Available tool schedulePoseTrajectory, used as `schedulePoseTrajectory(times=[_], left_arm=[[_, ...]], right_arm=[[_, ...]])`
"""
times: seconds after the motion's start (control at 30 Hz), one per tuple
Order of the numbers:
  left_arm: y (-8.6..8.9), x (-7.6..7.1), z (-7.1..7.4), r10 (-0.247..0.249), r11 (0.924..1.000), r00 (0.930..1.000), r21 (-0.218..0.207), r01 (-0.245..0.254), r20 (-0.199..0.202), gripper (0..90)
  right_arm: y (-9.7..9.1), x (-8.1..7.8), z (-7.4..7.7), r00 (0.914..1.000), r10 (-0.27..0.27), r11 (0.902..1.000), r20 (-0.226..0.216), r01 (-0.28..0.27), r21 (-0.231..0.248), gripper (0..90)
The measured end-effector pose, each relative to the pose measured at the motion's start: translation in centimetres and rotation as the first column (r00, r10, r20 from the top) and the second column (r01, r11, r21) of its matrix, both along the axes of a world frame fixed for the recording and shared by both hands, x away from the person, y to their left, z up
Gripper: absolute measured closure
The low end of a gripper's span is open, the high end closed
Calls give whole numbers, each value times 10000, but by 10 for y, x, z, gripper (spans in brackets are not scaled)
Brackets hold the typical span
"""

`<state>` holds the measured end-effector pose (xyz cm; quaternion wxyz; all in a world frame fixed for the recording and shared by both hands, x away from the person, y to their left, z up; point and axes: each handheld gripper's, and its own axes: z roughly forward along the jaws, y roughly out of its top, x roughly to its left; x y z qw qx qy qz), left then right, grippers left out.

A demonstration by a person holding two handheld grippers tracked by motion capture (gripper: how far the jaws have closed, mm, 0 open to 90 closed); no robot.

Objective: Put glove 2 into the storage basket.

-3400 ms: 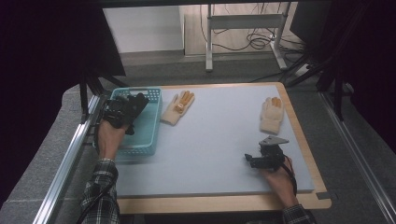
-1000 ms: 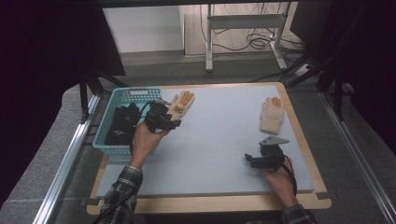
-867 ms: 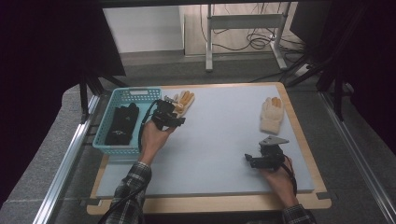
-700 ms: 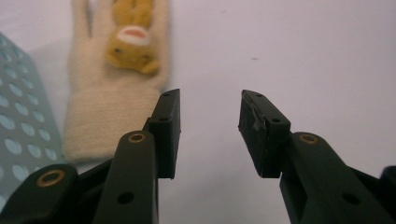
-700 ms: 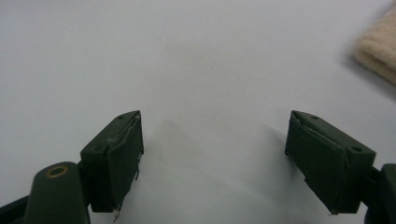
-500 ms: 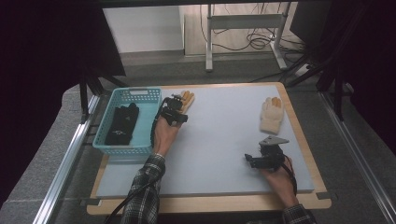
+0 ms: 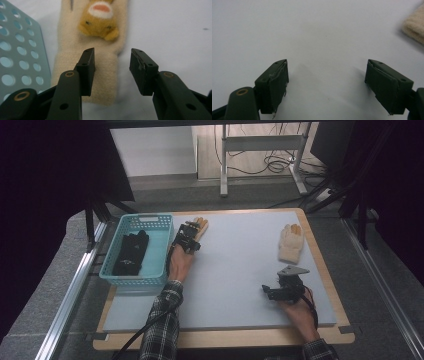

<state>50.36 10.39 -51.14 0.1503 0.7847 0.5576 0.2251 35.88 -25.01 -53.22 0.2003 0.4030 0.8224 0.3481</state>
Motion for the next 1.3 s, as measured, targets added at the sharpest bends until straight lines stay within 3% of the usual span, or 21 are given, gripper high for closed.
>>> schedulePoseTrajectory(times=[0.03, 0.1, 0.3, 0.43, 0.6, 0.63, 0.73, 0.77, 0.83, 0.9, 0.93, 0.97, 1.0, 1.03, 1.1, 1.13, 1.17, 1.2, 1.23, 1.27, 1.3], left_arm=[[-2, 2, -1, 246, 9993, 9997, 267, -248, 81, 627], [-3, 4, -2, 265, 9984, 9996, 503, -267, 55, 668], [-10, 4, -4, -40, 9933, 9999, 1152, 22, 155, 812], [-9, 2, 0, -154, 9949, 9998, 999, 144, 97, 832], [-10, -6, 13, -389, 9980, 9991, 501, 380, 173, 832], [-12, -13, 22, -640, 9979, 9979, 93, 639, 110, 832], [-15, -22, 31, -910, 9955, 9958, -265, 913, 130, 831], [-18, -33, 37, -1326, 9874, 9910, -842, 1337, 189, 831], [-23, -45, 40, -1637, 9792, 9863, -1177, 1650, 211, 830], [-28, -62, 42, -2048, 9640, 9785, -1685, 2057, 229, 830], [-28, -62, 42, -2048, 9640, 9785, -1685, 2057, 229, 830], [-33, -76, 41, -2424, 9468, 9700, -2128, 2412, 212, 829], [-33, -76, 41, -2424, 9468, 9700, -2128, 2412, 212, 829], [-38, -91, 39, -2788, 9275, 9601, -2536, 2748, 207, 828], [-44, -104, 36, -3215, 9049, 9465, -2857, 3153, 264, 826], [-44, -104, 36, -3215, 9049, 9465, -2857, 3153, 264, 823], [-50, -110, 29, -3631, 8840, 9316, -3092, 3506, 182, 818], [-51, -112, 26, -3668, 8808, 9301, -3148, 3536, 186, 803], [-51, -113, 25, -3772, 8713, 9255, -3260, 3669, 334, 770], [-49, -114, 25, -3864, 8557, 9207, -3517, 3797, 538, 726], [-46, -116, 26, -3880, 8467, 9192, -3678, 3845, 679, 677]], right_arm=[[0, 0, 0, 10000, -2, 10000, -1, 2, 1, 187], [0, 0, 0, 10000, 0, 10000, -1, 0, 2, 187], [0, 0, 0, 10000, 1, 10000, -2, -1, 3, 186], [0, 0, 0, 10000, 2, 10000, -6, -2, 6, 186], [0, 0, 0, 10000, 1, 10000, -8, -1, 1, 186], [0, 0, 0, 10000, -3, 10000, -11, 3, -1, 186], [0, 0, 0, 10000, -5, 10000, -10, 5, -2, 186], [0, 0, 0, 10000, -4, 10000, -9, 4, -3, 186], [0, 0, 0, 10000, -3, 10000, -7, 3, -5, 186], [0, 0, 0, 10000, -1, 10000, -5, 1, -11, 186], [0, 0, 0, 10000, -1, 10000, -5, 1, -11, 186], [0, 0, 0, 10000, -3, 10000, 2, 3, -13, 186], [0, 0, 0, 10000, -3, 10000, 2, 3, -13, 186], [0, 0, 0, 10000, 0, 10000, 6, 0, -18, 186], [0, 0, 0, 10000, -4, 10000, 8, 4, -13, 186], [0, 0, 0, 10000, -4, 10000, 8, 4, -13, 186], [0, 0, 0, 10000, -8, 10000, 2, 8, -8, 186], [0, 0, 0, 10000, -12, 10000, -10, 12, -7, 186], [0, 0, 0, 10000, -19, 10000, -15, 19, -5, 186], [0, 0, 0, 10000, -2, 10000, 3, 2, -15, 186], [0, 0, 0, 10000, -5, 10000, 3, 5, -9, 186]])
